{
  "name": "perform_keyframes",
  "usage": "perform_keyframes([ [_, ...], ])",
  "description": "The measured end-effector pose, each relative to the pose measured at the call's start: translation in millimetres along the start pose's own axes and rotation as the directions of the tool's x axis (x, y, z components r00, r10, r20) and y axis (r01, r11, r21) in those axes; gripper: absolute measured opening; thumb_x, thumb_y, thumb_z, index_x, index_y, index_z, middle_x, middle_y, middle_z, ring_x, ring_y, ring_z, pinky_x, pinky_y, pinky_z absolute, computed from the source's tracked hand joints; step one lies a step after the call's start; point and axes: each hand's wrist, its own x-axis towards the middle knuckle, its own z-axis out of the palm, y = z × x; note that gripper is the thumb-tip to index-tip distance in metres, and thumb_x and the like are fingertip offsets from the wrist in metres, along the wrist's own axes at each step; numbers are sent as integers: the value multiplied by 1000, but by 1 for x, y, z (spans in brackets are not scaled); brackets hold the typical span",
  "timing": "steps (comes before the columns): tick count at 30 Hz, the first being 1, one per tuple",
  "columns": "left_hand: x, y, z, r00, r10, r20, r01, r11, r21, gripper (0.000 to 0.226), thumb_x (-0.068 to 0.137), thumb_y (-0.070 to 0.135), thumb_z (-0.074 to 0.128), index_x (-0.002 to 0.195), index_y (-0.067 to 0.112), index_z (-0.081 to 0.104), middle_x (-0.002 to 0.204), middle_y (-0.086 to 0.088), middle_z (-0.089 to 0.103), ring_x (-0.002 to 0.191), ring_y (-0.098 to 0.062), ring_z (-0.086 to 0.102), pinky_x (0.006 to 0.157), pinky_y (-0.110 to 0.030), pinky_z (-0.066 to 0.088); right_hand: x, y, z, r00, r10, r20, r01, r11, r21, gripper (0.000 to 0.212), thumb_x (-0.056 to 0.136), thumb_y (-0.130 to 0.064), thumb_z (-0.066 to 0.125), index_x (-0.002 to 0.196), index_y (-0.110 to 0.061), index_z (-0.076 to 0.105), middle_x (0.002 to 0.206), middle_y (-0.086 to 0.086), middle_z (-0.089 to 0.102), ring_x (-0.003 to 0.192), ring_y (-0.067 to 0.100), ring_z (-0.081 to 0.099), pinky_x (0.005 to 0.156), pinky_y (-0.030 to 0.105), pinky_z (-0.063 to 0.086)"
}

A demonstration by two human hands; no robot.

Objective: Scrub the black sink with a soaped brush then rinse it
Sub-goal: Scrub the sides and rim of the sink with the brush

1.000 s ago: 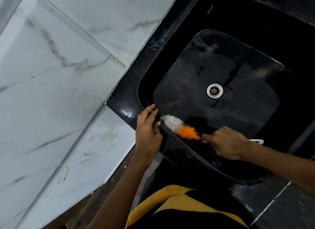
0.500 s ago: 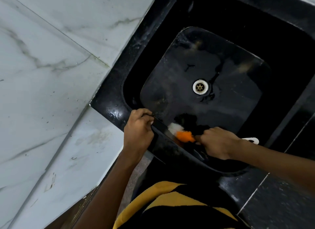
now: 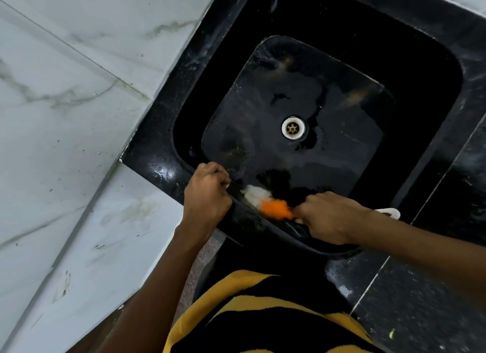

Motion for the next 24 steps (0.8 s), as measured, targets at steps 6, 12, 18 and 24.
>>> perform_keyframes([
  [6,3,1,1,999,-3,37,3,1000,-5,18,69,-3,61,76,10,73,93,5,64,92,-22,54,66,-40,53,-7,7,-18,993,26,119,-26,1000,-2,15,92,-37,45,83,-26,50,97,5,62,92,28,61,70,30,38],
  [12,10,5,5,988,31,152,-36,999,29,21,61,-4,63,73,11,72,90,4,65,91,-23,55,66,-39,53,8,-6,-15,992,81,96,-84,996,33,17,93,-33,46,90,-21,58,97,6,61,95,29,62,70,31,38],
  [18,22,1,4,958,79,274,-84,996,6,22,57,-4,64,67,14,71,84,7,63,89,-20,55,68,-41,53,-20,-11,-31,952,87,293,-71,995,-64,11,87,-23,44,90,-22,54,106,6,65,98,29,63,80,33,49],
  [24,28,0,2,930,152,333,-162,987,0,18,63,-2,66,72,12,73,86,0,67,90,-24,58,72,-39,54,23,-45,-64,996,80,41,-81,997,15,3,84,-23,49,85,-22,51,101,8,63,93,31,62,69,31,40],
])
